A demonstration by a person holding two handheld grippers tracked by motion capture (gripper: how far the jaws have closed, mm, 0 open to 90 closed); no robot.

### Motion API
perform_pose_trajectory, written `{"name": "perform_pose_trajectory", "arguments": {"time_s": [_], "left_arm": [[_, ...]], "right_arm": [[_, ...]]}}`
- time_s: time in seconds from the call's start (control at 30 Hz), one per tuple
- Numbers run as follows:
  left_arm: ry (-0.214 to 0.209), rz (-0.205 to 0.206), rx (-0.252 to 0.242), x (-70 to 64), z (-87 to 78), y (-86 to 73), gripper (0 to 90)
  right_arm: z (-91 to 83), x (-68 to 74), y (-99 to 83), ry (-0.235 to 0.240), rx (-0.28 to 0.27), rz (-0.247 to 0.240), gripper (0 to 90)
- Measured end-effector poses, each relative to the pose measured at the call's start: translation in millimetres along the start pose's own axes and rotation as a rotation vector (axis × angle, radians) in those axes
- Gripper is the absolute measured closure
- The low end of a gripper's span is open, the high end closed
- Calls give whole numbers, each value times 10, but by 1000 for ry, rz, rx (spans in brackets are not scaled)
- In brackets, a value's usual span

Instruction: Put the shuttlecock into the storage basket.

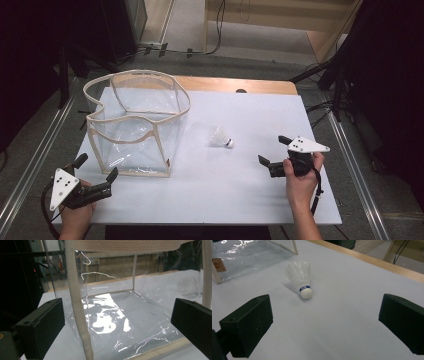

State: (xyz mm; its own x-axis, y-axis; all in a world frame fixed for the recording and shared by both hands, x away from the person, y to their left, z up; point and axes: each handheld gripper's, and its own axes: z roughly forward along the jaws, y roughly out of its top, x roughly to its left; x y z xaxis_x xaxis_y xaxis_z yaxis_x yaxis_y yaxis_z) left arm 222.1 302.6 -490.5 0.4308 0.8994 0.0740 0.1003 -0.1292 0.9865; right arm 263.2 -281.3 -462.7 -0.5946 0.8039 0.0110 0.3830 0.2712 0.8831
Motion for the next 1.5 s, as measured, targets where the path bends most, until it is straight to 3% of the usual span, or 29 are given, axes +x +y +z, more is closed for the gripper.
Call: {"name": "perform_pose_trajectory", "arguments": {"time_s": [1.5], "left_arm": [[-2,7,0,-7,2,-1,0]], "right_arm": [[367,-39,388,104,116,-46,0]]}}
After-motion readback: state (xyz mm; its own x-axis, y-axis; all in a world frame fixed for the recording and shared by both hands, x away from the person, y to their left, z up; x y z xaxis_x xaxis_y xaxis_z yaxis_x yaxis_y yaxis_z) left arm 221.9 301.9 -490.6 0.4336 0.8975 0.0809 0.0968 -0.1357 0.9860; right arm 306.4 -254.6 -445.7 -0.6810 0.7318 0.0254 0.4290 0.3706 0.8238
